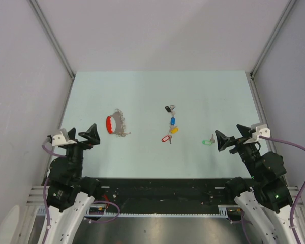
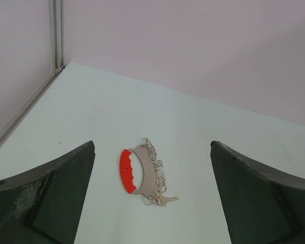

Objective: Put the keys on the keyring

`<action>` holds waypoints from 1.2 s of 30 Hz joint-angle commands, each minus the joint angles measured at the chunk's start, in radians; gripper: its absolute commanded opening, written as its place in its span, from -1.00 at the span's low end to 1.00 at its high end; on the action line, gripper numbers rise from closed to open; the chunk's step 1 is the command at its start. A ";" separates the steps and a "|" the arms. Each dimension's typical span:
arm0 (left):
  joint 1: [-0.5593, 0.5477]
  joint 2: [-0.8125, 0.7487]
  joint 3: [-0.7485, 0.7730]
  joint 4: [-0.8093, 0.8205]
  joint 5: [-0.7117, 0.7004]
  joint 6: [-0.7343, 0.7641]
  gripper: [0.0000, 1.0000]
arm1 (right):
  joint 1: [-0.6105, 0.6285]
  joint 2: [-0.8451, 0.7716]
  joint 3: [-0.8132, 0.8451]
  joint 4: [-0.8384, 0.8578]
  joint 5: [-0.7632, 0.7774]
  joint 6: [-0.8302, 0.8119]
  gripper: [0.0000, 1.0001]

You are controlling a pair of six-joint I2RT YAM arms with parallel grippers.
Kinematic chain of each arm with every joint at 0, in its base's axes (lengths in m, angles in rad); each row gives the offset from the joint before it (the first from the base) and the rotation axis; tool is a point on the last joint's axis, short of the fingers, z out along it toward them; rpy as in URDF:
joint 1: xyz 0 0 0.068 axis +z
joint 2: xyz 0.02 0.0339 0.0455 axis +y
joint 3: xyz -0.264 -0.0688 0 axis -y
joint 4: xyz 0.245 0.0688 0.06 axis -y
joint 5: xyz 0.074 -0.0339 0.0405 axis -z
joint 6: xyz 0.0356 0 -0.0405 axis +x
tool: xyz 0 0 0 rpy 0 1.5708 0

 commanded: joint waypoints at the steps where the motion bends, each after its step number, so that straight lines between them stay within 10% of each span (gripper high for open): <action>1: 0.029 0.046 0.014 0.023 0.026 0.023 1.00 | 0.013 -0.013 0.003 0.014 0.010 0.004 1.00; 12: 0.030 0.262 0.059 -0.041 0.020 -0.076 1.00 | 0.021 -0.014 0.003 0.014 -0.002 0.007 0.99; 36: 0.032 1.462 0.471 -0.024 0.129 -0.339 0.65 | 0.107 -0.039 0.003 0.007 0.000 -0.004 1.00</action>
